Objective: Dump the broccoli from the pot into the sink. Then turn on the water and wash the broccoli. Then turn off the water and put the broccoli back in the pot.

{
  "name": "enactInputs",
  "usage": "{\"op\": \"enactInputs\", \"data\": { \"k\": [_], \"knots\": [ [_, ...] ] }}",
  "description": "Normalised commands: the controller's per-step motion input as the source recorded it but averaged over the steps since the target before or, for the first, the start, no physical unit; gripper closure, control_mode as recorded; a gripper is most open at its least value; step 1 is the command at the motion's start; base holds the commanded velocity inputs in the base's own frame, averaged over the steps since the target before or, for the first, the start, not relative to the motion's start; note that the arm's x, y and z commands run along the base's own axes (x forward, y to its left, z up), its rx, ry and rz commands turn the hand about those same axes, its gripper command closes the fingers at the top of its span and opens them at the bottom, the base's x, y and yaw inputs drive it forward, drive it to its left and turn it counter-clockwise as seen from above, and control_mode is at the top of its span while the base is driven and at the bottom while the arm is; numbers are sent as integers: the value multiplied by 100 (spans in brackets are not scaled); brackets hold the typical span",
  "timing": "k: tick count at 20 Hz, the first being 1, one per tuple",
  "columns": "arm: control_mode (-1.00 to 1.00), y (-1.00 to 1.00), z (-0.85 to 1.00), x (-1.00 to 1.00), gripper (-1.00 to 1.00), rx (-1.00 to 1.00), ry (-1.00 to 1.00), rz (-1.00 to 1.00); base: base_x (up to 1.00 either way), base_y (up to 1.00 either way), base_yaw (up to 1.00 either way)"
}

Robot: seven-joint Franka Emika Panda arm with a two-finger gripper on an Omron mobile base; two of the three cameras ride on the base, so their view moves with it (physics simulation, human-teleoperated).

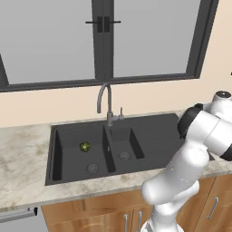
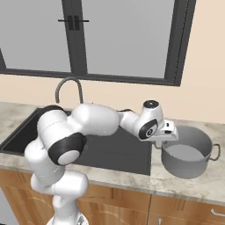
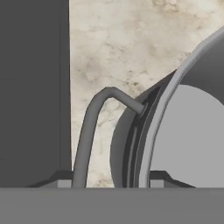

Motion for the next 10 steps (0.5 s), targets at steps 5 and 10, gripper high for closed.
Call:
{"op": "enactInputs", "data": {
  "k": [5,10],
  "knots": [
    [-100,-26,-48,25,100,12,3,5,0,0,0],
    [-100,-28,-47,21,100,8,1,6,0,0,0]
  ]
}}
